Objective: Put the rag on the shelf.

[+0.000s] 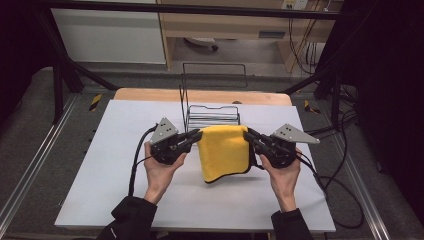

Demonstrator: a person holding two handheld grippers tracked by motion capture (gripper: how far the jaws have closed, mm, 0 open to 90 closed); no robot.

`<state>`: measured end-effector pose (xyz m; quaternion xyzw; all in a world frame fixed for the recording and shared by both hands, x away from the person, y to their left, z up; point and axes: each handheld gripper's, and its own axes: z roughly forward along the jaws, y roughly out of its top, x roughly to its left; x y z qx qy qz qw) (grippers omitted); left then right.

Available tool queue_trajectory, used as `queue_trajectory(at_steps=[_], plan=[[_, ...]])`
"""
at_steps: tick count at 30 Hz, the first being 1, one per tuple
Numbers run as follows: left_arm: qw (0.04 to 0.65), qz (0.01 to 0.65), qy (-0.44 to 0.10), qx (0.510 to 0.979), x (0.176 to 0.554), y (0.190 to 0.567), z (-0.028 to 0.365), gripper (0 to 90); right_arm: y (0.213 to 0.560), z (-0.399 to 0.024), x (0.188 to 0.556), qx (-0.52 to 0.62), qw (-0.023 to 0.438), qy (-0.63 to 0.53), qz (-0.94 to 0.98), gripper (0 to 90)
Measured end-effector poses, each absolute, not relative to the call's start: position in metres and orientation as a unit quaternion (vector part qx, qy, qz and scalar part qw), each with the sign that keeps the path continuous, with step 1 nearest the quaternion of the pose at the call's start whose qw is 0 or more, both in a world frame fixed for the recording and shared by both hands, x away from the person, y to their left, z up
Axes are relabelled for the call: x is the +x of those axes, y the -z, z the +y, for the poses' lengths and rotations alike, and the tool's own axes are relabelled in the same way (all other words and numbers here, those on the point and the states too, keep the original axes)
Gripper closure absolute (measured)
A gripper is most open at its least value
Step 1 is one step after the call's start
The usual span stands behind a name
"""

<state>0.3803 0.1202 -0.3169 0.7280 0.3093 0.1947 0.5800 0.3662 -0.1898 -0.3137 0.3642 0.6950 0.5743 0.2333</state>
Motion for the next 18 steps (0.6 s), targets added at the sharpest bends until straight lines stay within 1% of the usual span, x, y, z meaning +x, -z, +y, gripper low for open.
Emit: queue_trajectory(at_steps=[18], plan=[[0.611, 0.306, -0.226, 0.694, 0.387, 0.291, 0.132, 83.2, 0.292, -0.176, 0.368, 0.342, 0.270, -0.609, 0.662, 81.2]])
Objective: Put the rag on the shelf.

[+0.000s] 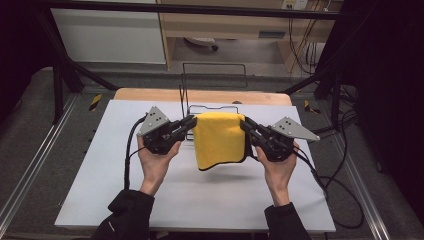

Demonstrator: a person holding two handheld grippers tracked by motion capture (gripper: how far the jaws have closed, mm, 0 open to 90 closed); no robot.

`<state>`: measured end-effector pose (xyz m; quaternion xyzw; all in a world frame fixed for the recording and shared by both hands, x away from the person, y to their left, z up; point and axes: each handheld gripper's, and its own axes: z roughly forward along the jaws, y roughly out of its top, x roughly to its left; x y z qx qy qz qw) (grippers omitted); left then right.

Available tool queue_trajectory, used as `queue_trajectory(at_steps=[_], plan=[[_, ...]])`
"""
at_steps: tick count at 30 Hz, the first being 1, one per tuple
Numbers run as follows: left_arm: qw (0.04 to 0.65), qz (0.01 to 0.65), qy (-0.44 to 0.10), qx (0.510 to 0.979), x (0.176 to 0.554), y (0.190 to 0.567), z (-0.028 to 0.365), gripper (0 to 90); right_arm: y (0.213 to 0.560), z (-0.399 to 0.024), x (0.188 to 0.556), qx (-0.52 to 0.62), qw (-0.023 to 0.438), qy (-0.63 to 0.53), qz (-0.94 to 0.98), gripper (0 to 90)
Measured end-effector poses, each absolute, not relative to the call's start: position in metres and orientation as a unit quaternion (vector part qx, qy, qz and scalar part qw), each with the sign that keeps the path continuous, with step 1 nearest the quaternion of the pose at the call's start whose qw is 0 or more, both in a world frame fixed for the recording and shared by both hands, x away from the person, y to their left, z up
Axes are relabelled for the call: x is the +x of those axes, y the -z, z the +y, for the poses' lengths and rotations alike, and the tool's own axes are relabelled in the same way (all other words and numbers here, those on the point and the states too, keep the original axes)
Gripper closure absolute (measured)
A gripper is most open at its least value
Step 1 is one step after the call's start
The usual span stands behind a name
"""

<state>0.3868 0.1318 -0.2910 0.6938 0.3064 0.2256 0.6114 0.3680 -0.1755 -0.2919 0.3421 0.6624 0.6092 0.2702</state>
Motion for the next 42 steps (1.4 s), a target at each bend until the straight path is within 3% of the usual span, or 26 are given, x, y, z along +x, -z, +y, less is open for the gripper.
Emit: queue_trajectory(at_steps=[42], plan=[[0.655, 0.299, -0.270, 0.639, 0.415, 0.228, 0.144, 83.3, 0.235, -0.152, 0.387, 0.314, 0.323, -0.649, 0.613, 81.2]])
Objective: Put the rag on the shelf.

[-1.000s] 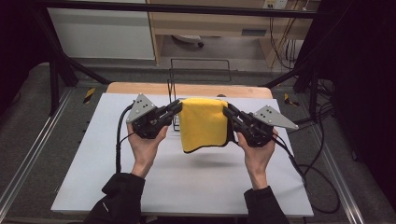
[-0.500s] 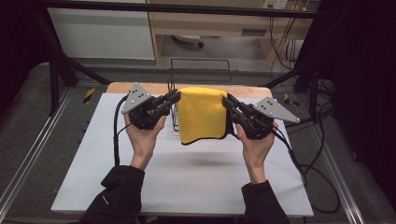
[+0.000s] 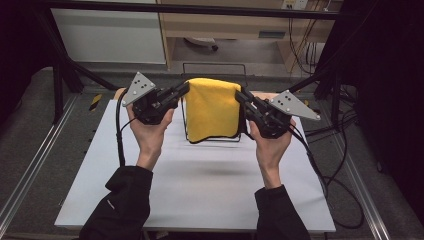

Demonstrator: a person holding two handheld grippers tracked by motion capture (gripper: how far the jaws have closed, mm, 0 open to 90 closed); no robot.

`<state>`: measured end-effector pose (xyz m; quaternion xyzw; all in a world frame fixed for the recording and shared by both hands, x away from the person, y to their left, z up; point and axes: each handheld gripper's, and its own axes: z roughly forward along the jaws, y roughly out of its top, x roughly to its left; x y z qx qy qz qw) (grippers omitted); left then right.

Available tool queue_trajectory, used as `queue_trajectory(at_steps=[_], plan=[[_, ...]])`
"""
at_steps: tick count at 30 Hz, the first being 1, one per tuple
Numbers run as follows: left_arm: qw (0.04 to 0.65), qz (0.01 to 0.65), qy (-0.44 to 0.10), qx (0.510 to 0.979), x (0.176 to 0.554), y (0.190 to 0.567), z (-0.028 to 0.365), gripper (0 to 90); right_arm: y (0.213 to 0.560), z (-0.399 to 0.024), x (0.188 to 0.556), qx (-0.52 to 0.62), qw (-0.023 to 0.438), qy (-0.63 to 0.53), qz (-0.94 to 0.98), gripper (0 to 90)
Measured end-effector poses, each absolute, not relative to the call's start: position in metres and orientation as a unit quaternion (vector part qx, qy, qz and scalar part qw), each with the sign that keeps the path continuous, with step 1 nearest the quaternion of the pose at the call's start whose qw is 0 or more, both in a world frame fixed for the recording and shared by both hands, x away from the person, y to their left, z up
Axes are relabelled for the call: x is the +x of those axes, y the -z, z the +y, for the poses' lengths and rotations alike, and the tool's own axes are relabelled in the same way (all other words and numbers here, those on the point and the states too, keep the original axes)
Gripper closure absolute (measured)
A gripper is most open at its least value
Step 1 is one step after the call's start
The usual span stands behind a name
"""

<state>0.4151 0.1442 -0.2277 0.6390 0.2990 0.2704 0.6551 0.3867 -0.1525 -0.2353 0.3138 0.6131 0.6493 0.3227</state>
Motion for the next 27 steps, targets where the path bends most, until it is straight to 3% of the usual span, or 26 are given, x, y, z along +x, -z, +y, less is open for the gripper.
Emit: queue_trajectory(at_steps=[27], plan=[[0.681, 0.283, -0.296, 0.607, 0.428, 0.182, 0.148, 83.4, 0.187, -0.144, 0.402, 0.295, 0.359, -0.662, 0.588, 81.3]])
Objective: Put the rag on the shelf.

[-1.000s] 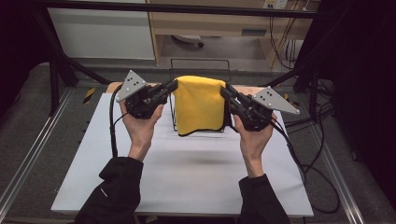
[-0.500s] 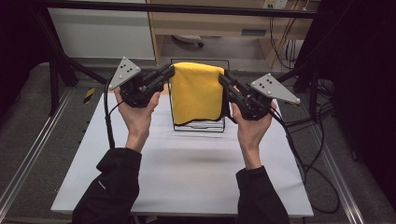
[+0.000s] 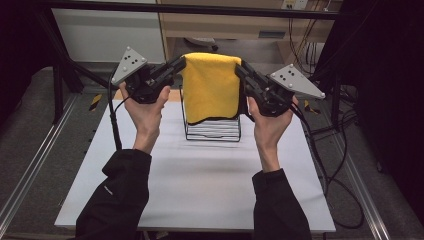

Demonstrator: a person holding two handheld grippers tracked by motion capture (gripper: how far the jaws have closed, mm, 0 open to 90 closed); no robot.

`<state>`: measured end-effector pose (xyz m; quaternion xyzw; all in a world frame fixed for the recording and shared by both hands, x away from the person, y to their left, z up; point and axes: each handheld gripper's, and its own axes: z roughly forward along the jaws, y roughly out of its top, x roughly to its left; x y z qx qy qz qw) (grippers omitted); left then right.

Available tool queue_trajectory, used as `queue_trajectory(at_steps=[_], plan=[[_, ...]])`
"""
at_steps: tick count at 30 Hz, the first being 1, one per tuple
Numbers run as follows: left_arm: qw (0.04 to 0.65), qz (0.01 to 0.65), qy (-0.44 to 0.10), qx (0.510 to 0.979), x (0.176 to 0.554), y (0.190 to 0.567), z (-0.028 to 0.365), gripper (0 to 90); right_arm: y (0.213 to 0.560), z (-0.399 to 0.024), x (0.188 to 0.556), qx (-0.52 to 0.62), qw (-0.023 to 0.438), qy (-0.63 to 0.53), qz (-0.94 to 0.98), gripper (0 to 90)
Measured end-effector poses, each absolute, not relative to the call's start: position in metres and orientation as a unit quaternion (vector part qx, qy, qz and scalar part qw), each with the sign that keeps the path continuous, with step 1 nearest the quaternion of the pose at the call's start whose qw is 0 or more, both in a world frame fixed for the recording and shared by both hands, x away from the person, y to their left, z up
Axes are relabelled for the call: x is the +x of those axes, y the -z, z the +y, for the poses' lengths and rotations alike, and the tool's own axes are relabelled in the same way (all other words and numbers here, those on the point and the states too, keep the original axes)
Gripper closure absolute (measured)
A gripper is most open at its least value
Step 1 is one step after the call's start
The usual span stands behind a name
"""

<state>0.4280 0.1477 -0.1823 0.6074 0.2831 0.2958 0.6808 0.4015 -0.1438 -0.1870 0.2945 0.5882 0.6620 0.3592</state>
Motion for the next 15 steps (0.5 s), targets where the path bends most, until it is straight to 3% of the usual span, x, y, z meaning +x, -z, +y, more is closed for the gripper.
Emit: queue_trajectory(at_steps=[15], plan=[[0.686, 0.280, -0.307, 0.597, 0.433, 0.156, 0.153, 83.4, 0.164, -0.137, 0.410, 0.286, 0.369, -0.668, 0.580, 81.2]])
